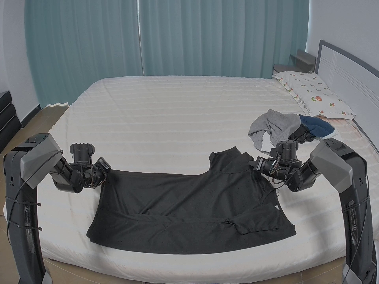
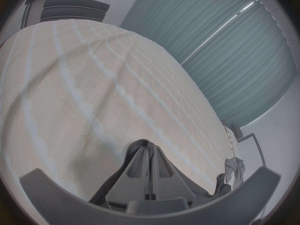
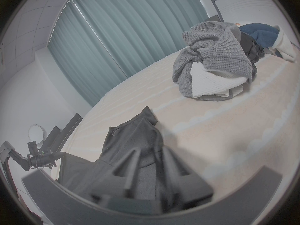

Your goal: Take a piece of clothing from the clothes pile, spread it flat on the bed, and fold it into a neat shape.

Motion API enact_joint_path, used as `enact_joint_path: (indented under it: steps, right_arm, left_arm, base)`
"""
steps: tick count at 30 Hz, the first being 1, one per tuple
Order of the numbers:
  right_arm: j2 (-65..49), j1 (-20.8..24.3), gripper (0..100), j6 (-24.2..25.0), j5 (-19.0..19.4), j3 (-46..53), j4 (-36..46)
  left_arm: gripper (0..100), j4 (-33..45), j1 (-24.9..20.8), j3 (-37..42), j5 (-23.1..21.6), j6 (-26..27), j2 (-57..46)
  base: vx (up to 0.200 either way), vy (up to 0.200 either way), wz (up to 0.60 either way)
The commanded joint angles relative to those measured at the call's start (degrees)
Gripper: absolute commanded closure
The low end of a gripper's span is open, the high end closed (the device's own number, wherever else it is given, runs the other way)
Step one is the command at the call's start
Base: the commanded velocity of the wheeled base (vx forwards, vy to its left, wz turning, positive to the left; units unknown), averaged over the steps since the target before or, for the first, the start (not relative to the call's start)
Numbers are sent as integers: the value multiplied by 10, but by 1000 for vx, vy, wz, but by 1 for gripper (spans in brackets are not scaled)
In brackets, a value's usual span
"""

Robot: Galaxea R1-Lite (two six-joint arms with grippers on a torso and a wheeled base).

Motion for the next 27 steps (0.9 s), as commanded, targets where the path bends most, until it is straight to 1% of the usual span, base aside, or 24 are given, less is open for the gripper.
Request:
enact_joint_path:
  steps: [1, 8, 13, 17, 21, 27]
  right_arm:
    - [-25, -2, 100, 0, 2, 18, -4]
    - [-43, -17, 100, 1, 5, 47, -24]
    - [-53, -24, 100, 2, 16, 76, -51]
    - [-55, -28, 100, 6, 16, 79, -70]
    - [-54, -28, 100, 23, 10, 82, -91]
    - [-57, -29, 100, 27, 9, 96, -112]
  left_arm:
    - [100, 0, 0, 1, 0, 0, -3]
    - [100, 2, 2, 2, 10, 1, -13]
    - [100, 4, 4, 12, 12, 2, -32]
    - [100, 1, 9, 22, 12, 2, -50]
    - [100, -1, 15, 30, 11, 2, -62]
    - [100, -1, 20, 34, 11, 1, -70]
  base:
    - [0, 0, 0]
    - [0, 0, 0]
    - [0, 0, 0]
    - [0, 0, 0]
    - [0, 0, 0]
    - [0, 0, 0]
